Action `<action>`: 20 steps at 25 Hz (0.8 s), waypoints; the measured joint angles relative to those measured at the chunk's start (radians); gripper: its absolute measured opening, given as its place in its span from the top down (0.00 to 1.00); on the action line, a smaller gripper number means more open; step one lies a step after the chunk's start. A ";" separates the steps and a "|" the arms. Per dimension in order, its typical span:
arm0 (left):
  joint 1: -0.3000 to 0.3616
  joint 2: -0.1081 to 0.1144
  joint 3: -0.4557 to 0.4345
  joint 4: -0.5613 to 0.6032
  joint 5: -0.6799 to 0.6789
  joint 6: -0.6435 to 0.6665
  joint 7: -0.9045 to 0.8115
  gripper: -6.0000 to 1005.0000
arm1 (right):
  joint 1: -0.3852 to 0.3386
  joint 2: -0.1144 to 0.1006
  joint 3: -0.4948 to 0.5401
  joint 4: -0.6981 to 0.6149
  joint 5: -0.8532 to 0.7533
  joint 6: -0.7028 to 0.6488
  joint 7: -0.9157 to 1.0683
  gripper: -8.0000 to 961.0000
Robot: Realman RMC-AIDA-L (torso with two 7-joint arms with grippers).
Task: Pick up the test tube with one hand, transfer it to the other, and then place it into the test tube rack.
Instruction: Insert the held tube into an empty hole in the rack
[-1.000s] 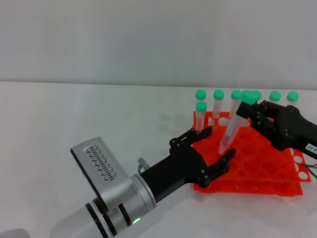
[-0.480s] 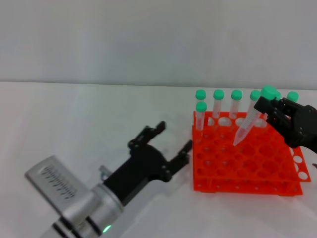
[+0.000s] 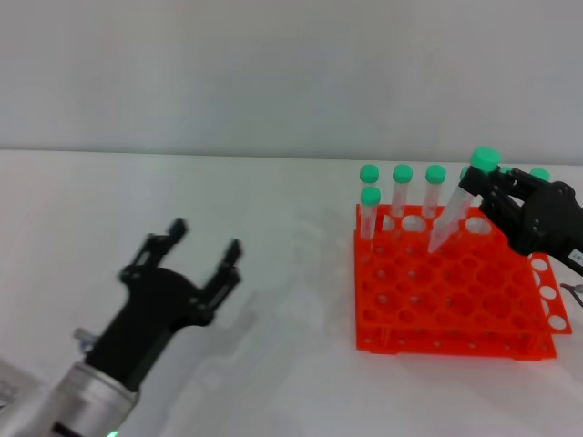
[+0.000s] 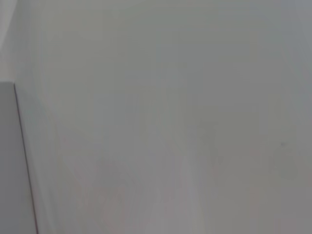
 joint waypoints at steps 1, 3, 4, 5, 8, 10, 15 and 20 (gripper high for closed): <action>0.008 0.001 -0.001 -0.006 -0.017 0.011 -0.002 0.24 | 0.005 0.002 0.001 0.000 0.000 0.009 -0.009 0.79; 0.022 0.002 -0.001 -0.017 -0.041 0.030 -0.006 0.24 | 0.015 0.007 0.008 -0.001 0.001 0.033 -0.025 0.79; 0.029 0.002 -0.002 -0.023 -0.054 0.038 -0.007 0.24 | 0.021 0.010 0.013 -0.001 0.000 0.048 -0.032 0.79; 0.035 0.002 -0.002 -0.029 -0.067 0.045 -0.007 0.24 | 0.028 0.014 0.017 -0.001 -0.001 0.063 -0.039 0.79; 0.046 0.002 -0.002 -0.039 -0.109 0.054 -0.008 0.24 | 0.047 0.020 0.017 -0.002 -0.003 0.098 -0.057 0.79; 0.050 0.002 -0.002 -0.048 -0.140 0.064 -0.008 0.24 | 0.051 0.022 0.017 -0.002 -0.004 0.106 -0.064 0.79; 0.052 0.002 -0.002 -0.057 -0.188 0.075 -0.007 0.24 | 0.069 0.048 0.020 -0.027 -0.006 0.170 -0.145 0.79; 0.045 0.003 -0.002 -0.058 -0.194 0.069 -0.007 0.24 | 0.074 0.079 0.015 -0.085 -0.006 0.313 -0.243 0.79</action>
